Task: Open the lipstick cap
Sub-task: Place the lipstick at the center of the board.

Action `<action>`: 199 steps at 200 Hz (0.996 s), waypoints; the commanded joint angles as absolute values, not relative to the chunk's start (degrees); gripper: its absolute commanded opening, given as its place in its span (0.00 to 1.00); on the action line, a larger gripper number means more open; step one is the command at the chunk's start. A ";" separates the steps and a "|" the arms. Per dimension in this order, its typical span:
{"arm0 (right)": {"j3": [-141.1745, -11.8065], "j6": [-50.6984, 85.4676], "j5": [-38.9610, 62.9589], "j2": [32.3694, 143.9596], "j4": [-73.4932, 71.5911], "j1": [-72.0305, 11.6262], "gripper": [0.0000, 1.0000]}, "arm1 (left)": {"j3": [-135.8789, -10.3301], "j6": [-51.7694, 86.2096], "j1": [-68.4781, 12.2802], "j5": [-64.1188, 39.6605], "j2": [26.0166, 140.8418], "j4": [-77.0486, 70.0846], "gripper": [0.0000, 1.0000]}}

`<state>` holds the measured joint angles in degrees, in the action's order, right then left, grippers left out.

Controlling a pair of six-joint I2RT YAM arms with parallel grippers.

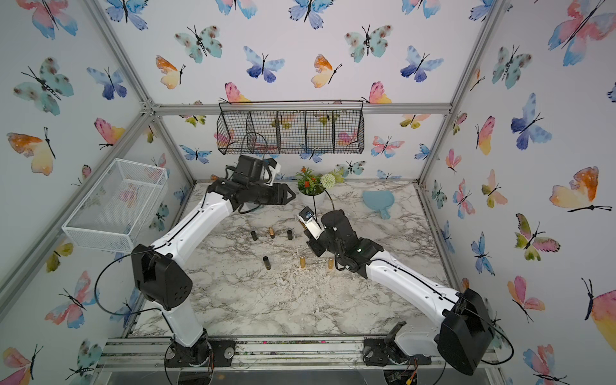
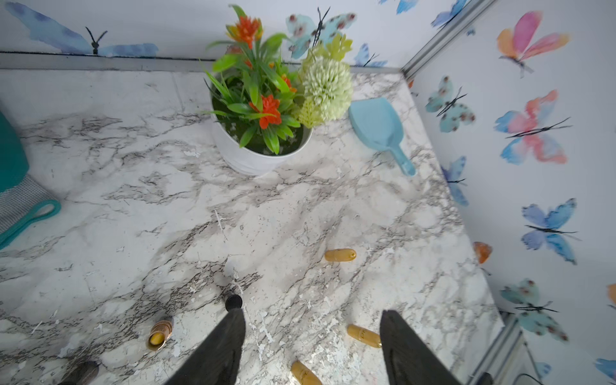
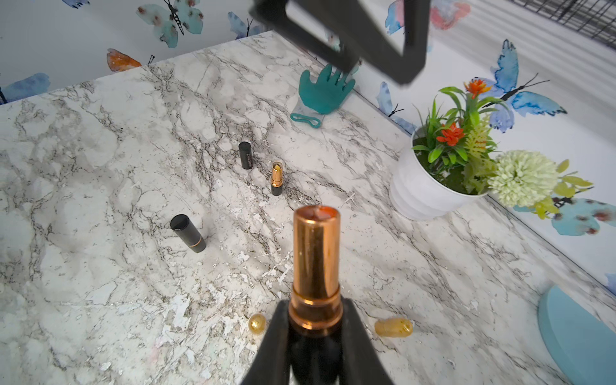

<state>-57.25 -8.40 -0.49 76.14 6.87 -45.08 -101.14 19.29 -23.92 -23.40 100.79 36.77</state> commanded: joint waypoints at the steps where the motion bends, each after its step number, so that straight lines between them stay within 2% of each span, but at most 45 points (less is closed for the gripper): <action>1: -58.59 -8.05 2.29 78.47 4.16 -45.01 0.14 | -96.83 18.44 -21.47 -36.26 97.51 39.65 0.68; 99: -66.41 -8.71 7.37 88.16 1.92 -45.02 0.14 | -89.34 14.35 -21.71 -40.33 94.31 39.70 0.66; 199: -69.34 -9.05 8.53 92.37 1.78 -45.00 0.14 | -88.62 12.67 -21.80 -41.84 95.27 39.68 0.57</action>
<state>-67.33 -8.64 7.62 91.79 2.98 -45.08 -89.10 14.15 -21.50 -39.83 96.09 38.87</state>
